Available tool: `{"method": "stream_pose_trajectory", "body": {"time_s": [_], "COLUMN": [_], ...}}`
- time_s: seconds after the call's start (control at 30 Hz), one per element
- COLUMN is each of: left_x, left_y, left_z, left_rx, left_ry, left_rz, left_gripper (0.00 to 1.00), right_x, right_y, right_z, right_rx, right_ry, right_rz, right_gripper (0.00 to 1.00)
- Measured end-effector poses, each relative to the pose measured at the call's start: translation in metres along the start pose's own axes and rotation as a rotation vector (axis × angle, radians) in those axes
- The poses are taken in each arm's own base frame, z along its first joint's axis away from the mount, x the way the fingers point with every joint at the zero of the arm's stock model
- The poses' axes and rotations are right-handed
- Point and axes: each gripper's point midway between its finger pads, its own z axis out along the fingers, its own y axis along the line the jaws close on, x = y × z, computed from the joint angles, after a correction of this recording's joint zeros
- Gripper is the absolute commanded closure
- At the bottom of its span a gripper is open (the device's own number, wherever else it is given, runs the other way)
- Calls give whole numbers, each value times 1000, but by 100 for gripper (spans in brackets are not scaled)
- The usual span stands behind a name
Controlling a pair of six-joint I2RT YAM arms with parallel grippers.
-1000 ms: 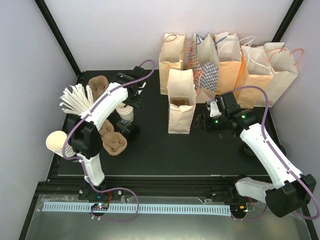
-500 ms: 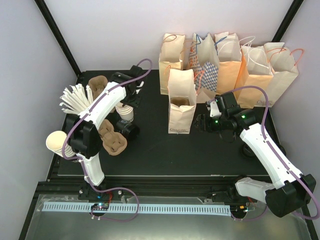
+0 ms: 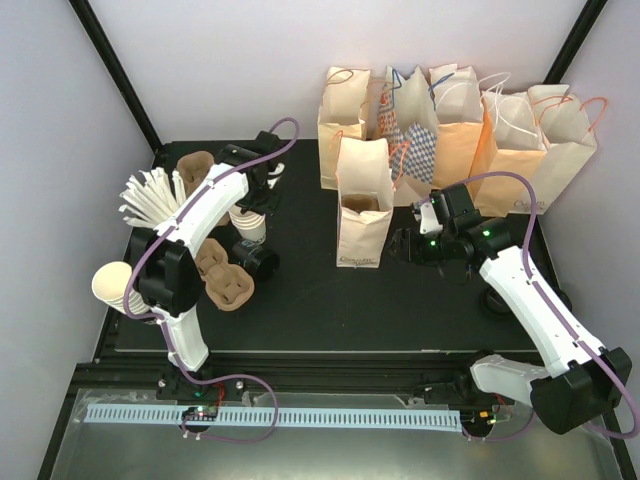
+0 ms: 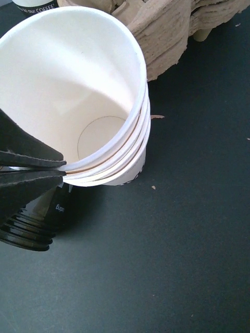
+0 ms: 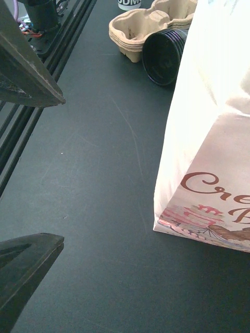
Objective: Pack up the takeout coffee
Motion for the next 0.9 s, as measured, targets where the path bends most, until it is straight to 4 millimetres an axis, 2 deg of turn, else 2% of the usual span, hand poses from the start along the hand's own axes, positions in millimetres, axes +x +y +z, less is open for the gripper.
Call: {"method": "stream_pose_trajectory", "body": {"time_s": [0.23,0.5,0.67,0.8,0.9], "left_x": [2,-8,-9,-7,3], "left_y": [0,12,16,17,15], "left_z": [-2,-33,-43,-46,-34], "left_rx": [1,-116,-152,-152,-114], "left_ry": [10,-31,-42,-44,-53], "left_rz": [8,39,36,26,5], "left_gripper": [98,98,99,99,98], "right_x": [0,-1,-1,-2,-2], "right_y": [0,0,2,3,3], "right_z": [0,2,2,2,2], "right_rx": [0,-3,-10,-15,-16], "right_ry": [0,0,4,0,-1], "right_rz": [0,0,0,-2,-2], "right_gripper": [31,31,31,31,31]}}
